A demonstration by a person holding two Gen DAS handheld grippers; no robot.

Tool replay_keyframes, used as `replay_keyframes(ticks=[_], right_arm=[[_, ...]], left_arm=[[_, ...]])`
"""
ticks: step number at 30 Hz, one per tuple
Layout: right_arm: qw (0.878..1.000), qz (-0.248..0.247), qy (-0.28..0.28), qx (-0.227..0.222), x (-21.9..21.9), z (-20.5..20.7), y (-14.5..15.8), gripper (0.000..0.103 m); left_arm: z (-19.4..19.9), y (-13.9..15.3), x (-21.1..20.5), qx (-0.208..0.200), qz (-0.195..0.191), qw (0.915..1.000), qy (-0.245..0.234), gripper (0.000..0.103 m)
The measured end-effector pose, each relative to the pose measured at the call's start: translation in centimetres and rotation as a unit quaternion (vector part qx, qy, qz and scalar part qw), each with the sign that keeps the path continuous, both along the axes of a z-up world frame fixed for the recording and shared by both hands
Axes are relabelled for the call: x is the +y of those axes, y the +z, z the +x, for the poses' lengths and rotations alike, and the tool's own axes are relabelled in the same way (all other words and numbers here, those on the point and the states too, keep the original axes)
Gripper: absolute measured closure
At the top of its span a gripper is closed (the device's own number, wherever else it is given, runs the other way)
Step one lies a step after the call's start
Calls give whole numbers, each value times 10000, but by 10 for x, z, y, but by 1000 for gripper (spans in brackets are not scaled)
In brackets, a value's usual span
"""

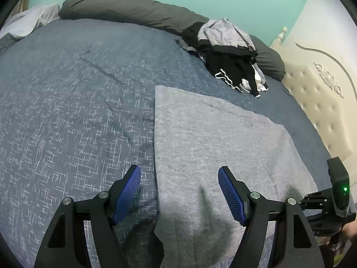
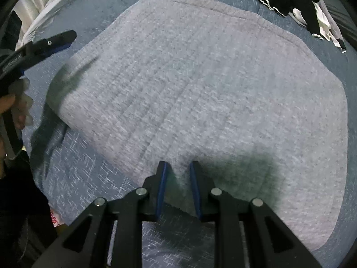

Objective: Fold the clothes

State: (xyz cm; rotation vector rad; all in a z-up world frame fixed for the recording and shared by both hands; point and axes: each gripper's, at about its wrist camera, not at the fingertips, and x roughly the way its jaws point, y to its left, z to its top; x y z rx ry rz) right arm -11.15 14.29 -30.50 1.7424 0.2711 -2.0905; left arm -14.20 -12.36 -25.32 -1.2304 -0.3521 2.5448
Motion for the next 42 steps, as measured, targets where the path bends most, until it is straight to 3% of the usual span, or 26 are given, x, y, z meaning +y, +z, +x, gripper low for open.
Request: replay_keyframes(ticks=[8, 9, 11, 13, 17, 23, 33, 42], right_arm=[[9998, 40, -181, -119, 0, -5, -8, 84], [9997, 11, -200, -123, 0, -6, -4, 86], [9994, -161, -292, -65, 3, -8, 9, 101], [9982, -427, -414, 26, 8, -9, 21, 103], [9968, -608, -516, -112, 9, -9, 23, 103], [9961, -373, -654, -471, 0, -5, -9, 103], [9942, -436, -951, -229, -2, -35, 10, 103], [9900, -440, -1311, -282, -9, -69, -10, 103]], left_arm=[[0, 6, -2, 71, 81, 9999, -44, 27], [0, 6, -3, 72, 103, 9999, -42, 27], [1, 7, -6, 74, 162, 9998, -27, 27], [1, 6, -7, 52, 188, 9998, -7, 27], [1, 5, -9, 41, 245, 9997, 5, 27], [1, 4, -11, 40, 277, 9996, 20, 27], [0, 2, -10, 27, 271, 9996, -14, 27], [0, 0, -10, 12, 222, 9998, -15, 27]])
